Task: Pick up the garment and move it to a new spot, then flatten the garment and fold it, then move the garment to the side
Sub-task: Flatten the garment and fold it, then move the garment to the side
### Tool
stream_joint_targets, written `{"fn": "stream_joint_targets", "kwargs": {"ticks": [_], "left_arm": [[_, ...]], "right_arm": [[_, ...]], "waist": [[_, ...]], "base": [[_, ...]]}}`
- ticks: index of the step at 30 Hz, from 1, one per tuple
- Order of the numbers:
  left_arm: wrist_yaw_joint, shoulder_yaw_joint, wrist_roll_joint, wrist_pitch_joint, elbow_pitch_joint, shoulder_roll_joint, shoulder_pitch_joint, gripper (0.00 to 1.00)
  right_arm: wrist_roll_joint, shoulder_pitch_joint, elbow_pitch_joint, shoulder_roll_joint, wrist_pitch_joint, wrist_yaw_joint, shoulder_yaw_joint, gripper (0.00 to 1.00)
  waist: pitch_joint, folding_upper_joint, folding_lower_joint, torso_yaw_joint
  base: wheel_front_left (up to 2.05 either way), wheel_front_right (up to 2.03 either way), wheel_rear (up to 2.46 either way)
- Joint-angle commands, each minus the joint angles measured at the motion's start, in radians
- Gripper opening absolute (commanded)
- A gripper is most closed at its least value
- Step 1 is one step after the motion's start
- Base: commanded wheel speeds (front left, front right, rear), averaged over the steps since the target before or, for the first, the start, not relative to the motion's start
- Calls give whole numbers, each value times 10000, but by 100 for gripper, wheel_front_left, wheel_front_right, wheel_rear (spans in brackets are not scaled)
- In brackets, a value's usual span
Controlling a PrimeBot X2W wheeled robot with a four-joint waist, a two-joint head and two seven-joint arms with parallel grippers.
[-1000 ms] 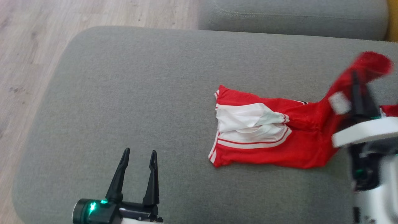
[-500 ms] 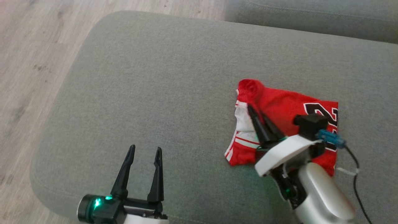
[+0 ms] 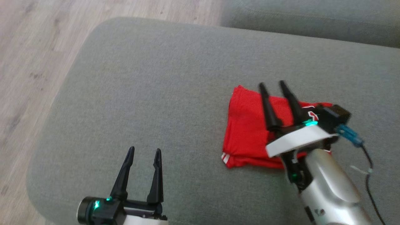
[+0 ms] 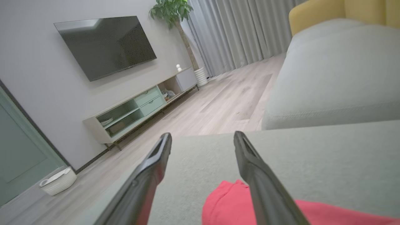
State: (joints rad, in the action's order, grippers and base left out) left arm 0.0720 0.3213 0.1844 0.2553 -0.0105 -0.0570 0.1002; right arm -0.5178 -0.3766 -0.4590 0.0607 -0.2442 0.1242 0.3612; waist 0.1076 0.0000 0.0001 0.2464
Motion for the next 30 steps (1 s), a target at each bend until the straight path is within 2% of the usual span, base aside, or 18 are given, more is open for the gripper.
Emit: {"fn": "stream_joint_targets", "kwargs": {"ticks": [1,6,9,18,30], "left_arm": [[73,-380,-11,65,249,68,-231,100],[78,-631,4,65,153,68,12,100],[21,-861,-34,65,68,68,179,100],[-172,-1424,-169,65,-298,68,755,100],[-362,-1648,-205,65,-628,68,1173,100]], "right_arm": [[378,148,450,-98,-150,65,-262,100],[1837,1829,1680,359,-171,65,-1856,100],[2282,3077,2392,482,-173,65,-2449,100],[2728,5350,3090,532,-174,65,-2555,100],[2797,5764,3053,272,-175,65,-2747,100]], "waist": [[-273,0,-1,-228],[-910,0,-1,-613],[-1239,0,-1,-833],[-1942,0,-1,-1446],[-2120,0,-1,-1497]], "base": [[0,0,0],[0,0,0],[0,0,0],[0,0,0],[0,0,0]]}}
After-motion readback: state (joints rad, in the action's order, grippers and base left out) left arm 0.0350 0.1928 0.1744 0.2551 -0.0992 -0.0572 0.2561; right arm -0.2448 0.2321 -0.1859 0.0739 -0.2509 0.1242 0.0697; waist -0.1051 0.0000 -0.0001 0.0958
